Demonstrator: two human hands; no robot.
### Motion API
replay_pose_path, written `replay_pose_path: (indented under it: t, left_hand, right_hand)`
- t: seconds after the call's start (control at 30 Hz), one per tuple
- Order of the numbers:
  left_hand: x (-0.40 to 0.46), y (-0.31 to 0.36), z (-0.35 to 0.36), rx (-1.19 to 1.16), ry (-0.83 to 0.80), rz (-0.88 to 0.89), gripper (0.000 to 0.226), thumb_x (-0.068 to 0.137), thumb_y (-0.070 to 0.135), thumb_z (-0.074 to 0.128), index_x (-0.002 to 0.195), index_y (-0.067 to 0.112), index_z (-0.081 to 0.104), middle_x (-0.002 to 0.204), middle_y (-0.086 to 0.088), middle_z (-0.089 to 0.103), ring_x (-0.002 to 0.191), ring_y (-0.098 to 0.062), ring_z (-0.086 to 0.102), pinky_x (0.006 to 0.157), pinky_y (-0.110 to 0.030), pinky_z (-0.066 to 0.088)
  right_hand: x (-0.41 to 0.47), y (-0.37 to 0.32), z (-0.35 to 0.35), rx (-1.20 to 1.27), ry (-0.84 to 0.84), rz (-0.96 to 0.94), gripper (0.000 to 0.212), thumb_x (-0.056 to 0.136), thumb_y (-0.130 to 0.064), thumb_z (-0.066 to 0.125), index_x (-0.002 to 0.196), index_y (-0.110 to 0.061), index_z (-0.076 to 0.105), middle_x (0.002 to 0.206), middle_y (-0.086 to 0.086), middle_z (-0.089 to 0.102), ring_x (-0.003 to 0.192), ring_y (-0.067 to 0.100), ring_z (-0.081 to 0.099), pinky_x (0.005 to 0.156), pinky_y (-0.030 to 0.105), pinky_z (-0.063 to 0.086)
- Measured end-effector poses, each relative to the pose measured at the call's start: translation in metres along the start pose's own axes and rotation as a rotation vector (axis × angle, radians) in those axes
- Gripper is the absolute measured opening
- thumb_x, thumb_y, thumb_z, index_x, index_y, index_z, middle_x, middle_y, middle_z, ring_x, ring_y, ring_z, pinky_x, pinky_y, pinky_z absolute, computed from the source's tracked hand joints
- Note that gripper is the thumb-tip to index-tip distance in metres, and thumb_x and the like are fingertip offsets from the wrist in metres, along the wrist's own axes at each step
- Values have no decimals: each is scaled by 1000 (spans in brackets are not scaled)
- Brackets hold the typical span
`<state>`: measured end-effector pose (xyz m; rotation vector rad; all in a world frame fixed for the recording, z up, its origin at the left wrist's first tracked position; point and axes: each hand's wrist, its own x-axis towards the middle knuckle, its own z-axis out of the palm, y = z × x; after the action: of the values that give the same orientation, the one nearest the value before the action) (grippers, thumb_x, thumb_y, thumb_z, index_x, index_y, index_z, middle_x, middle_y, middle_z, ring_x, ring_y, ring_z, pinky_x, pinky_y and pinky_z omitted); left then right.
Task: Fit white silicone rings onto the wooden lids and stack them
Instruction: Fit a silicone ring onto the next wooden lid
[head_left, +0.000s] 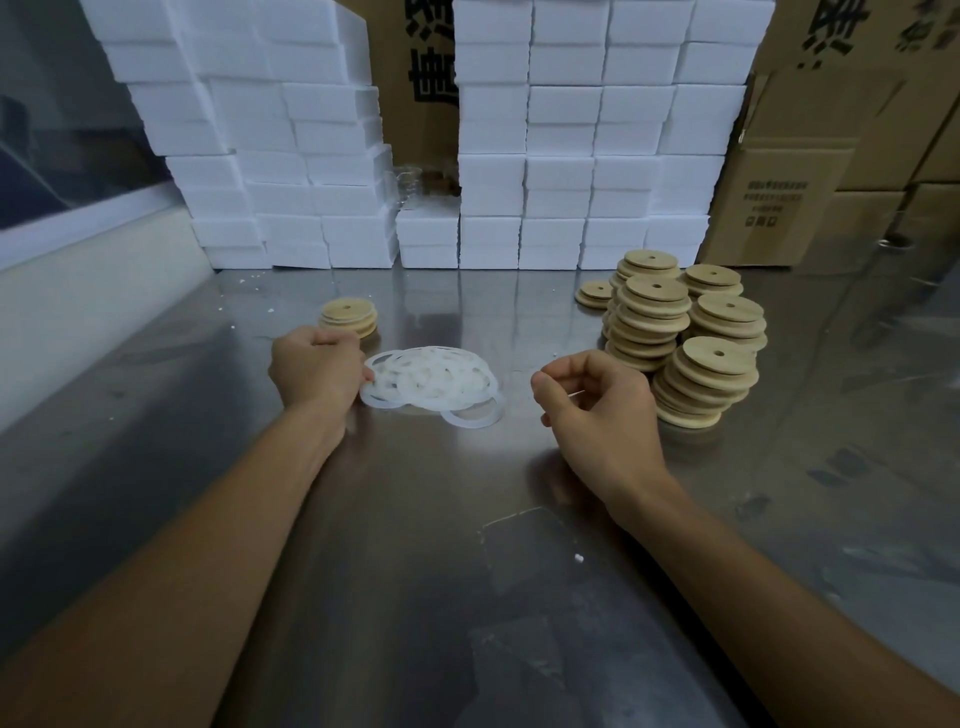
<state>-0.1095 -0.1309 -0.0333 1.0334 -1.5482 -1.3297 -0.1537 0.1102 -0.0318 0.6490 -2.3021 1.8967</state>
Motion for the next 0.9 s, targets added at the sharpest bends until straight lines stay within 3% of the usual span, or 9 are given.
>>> replay_pose_path:
  t: [0.07, 0.13, 0.3, 0.37, 0.5, 0.57, 0.63, 0.7, 0.9]
  left_hand:
    - [-11, -2, -5, 18, -42, 56, 17, 84, 6, 59, 72, 18, 62, 60, -6, 64, 52, -18, 60, 59, -29, 50]
    - [-19, -3, -10, 77, -79, 105, 15, 84, 10, 63, 73, 20, 64, 66, -7, 66, 58, -21, 60, 59, -30, 48]
    - [-49, -5, -15, 230, -155, 350, 12, 80, 18, 70, 70, 21, 66, 59, 5, 61, 54, -3, 54, 58, -19, 42]
    - [-59, -4, -16, 299, -213, 538, 13, 79, 19, 74, 71, 22, 64, 56, 9, 55, 51, -1, 51, 53, -11, 39]
    - [-72, -2, -17, 476, -381, 833, 15, 78, 29, 78, 83, 21, 67, 71, 8, 53, 65, -9, 51, 63, -27, 43]
    - [-73, -3, -17, 553, -464, 875, 22, 78, 39, 78, 88, 20, 71, 82, 8, 54, 75, -11, 53, 67, -26, 41]
    - [-73, -3, -17, 611, -508, 875, 26, 78, 45, 76, 87, 21, 73, 87, 7, 56, 81, -10, 53, 67, -22, 37]
    - [-72, -2, -18, 635, -517, 859, 24, 79, 46, 75, 86, 22, 74, 89, 6, 58, 83, -11, 53, 69, -23, 38]
    - [-72, -2, -17, 627, -526, 840, 24, 80, 43, 76, 88, 20, 74, 87, 5, 61, 82, -12, 55, 73, -30, 46]
  right_hand:
    - [-1, -1, 1, -9, 5, -17, 7, 88, -19, 71, 82, -21, 68, 76, -4, 69, 70, 21, 67, 72, 47, 59]
    - [-1, -2, 1, -25, 4, -40, 7, 88, -20, 70, 82, -21, 67, 75, -5, 68, 69, 18, 66, 71, 46, 59]
    - [-3, -4, -4, -170, 35, -227, 4, 88, -21, 68, 85, -20, 66, 74, -11, 67, 68, 9, 63, 68, 41, 57]
    - [-1, -6, -9, -238, 73, -308, 3, 88, -22, 67, 87, -19, 66, 73, -14, 65, 68, 8, 63, 67, 42, 56]
    - [3, -8, -19, -357, 146, -415, 5, 89, -22, 67, 89, -18, 65, 73, -13, 65, 66, 8, 62, 62, 42, 55]
    - [6, -7, -24, -434, 179, -447, 3, 88, -20, 66, 88, -17, 65, 75, -9, 66, 68, 12, 63, 71, 42, 53]
    - [10, -5, -29, -582, 257, -436, 3, 87, -21, 65, 89, -19, 66, 82, -7, 68, 80, 17, 63, 90, 37, 36]
    - [14, -3, -35, -758, 350, -372, 11, 85, -26, 63, 93, -20, 66, 97, -3, 68, 98, 23, 56, 90, 36, 20]
    - [19, -1, -48, -962, 261, -43, 33, 85, -30, 58, 115, -16, 59, 131, 8, 50, 130, 30, 35, 111, 59, 16]
